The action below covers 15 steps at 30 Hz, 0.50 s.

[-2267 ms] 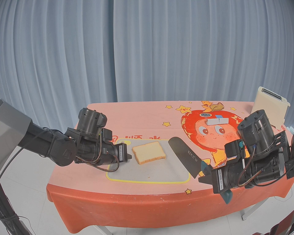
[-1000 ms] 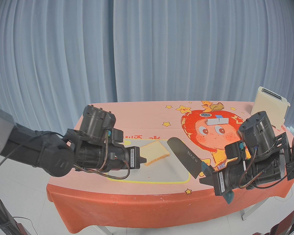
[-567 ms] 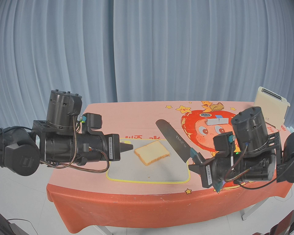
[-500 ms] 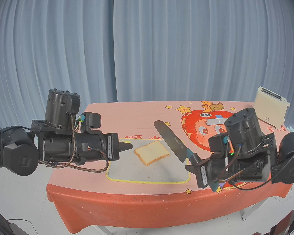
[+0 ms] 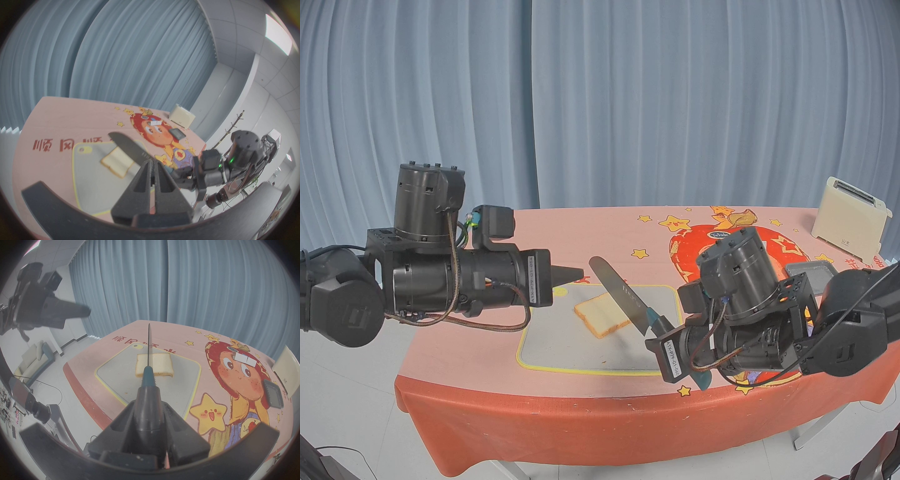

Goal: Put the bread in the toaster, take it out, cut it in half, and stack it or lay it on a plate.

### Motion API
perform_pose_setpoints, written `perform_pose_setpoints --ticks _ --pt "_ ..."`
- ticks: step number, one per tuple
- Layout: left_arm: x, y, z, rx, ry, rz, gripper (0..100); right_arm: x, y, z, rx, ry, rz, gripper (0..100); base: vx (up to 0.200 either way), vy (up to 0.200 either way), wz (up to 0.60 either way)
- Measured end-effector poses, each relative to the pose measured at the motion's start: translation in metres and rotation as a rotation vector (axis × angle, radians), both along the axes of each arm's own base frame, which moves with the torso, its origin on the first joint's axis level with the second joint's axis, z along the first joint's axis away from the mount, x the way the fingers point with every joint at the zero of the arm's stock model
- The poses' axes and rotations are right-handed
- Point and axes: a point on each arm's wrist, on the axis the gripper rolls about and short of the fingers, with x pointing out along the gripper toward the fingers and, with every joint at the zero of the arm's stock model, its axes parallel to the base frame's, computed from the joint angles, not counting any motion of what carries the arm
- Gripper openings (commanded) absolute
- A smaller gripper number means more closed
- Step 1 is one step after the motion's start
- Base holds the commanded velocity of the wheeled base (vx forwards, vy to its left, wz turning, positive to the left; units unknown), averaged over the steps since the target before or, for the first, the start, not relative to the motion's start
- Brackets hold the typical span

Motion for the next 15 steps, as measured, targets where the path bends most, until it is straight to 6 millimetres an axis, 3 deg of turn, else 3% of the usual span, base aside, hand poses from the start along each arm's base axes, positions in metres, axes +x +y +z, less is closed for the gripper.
perform_pose_setpoints --ticks 6,15 --pt "0.021 -0.002 0.008 -0.078 -0.153 -0.035 0 0.003 0.005 -0.008 -0.01 0.017 0.003 0 0.0 0.0 0.0" --pt "0.047 0.0 -0.022 -0.031 -0.185 -0.09 0 0.004 0.008 -0.016 -0.024 0.038 0.003 0 0.0 0.0 0.0"
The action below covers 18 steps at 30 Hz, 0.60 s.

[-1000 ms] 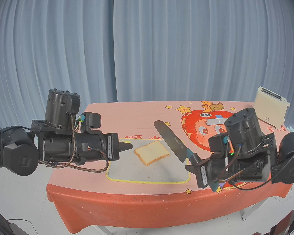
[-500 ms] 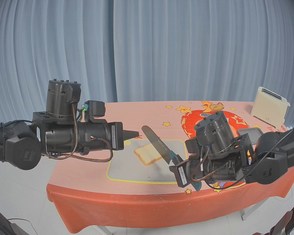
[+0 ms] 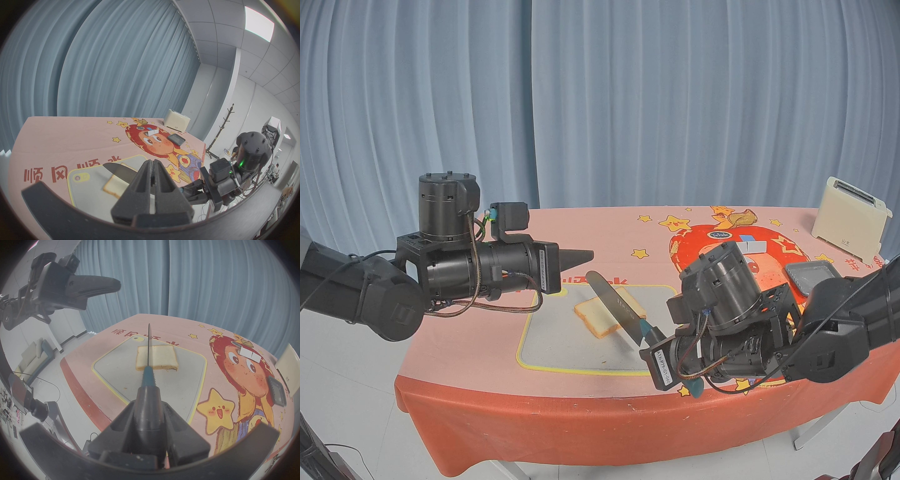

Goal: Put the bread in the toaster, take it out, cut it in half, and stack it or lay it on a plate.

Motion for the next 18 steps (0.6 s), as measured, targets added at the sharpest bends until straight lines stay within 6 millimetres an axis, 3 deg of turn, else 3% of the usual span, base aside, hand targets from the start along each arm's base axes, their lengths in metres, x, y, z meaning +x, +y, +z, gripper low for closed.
perform_pose_setpoints --ticks 18 --pt "0.013 -0.003 -0.026 0.026 0.026 0.004 0 0.006 0.003 -0.004 -0.011 0.0 -0.016 0 0.0 0.0 0.0"
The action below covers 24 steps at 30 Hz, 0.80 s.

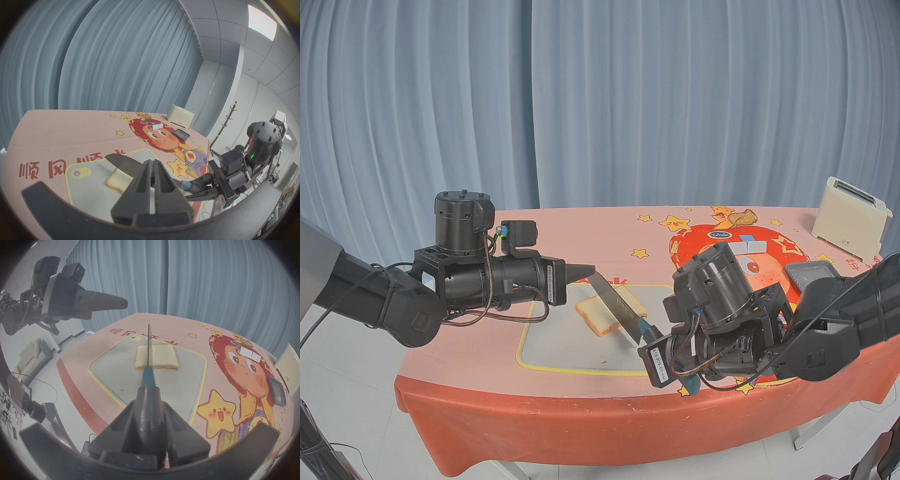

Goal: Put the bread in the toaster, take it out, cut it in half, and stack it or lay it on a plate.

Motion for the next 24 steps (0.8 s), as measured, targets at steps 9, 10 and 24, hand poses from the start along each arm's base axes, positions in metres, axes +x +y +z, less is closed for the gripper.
perform_pose_setpoints --ticks 9,10,24 --pt "0.0009 -0.0009 -0.0051 0.008 0.012 0.0 0 0.0022 0.0008 0.0029 0.011 -0.006 -0.006 0 0.0 0.0 0.0" --pt "0.0005 -0.0007 -0.006 0.01 0.014 -0.001 0 0.0025 0.0006 0.0026 0.01 -0.006 -0.008 0 0.0 0.0 0.0" --pt "-0.0005 0.0 -0.0088 0.021 0.013 -0.002 0 0.0034 -0.0002 -0.0023 -0.004 0.006 -0.011 0 0.0 0.0 0.0"
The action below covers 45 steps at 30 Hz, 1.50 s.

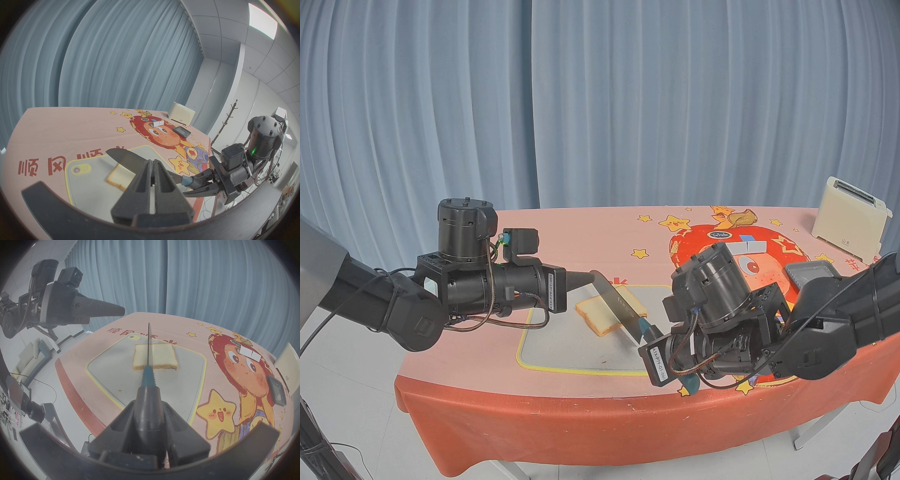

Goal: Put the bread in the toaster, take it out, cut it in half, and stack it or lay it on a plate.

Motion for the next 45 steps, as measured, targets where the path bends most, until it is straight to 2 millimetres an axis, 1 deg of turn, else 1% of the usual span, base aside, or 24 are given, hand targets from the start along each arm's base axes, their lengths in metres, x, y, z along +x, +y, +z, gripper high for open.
perform_pose_setpoints --ticks 12,20,27,36,40,45 --pt "0.001 -0.001 0.003 -0.005 -0.009 -0.001 0 0.0 0.001 0.002 0.028 0.067 -0.054 0 0.0 0.0 0.0" --pt "0.005 -0.004 0.006 -0.012 -0.024 -0.006 0 0.001 0.003 0.006 0.035 0.065 -0.055 0 0.0 0.0 0.0" --pt "0.021 -0.011 -0.001 0.006 -0.056 -0.03 0 0.003 0.005 0.01 0.041 0.051 -0.049 0 0.0 0.0 0.0" --pt "0.05 -0.025 -0.005 0.008 -0.114 -0.047 0 0.003 0.004 0.011 0.016 0.07 -0.047 0 0.0 0.0 0.0" --pt "0.058 -0.028 -0.012 0.044 -0.191 -0.063 0 0.003 0.004 0.012 0.014 0.073 -0.048 0 0.0 0.0 0.0" --pt "0.064 -0.029 -0.015 0.014 -0.306 -0.058 0 0.003 0.005 0.013 0.017 0.07 -0.047 0 0.0 0.0 0.0"
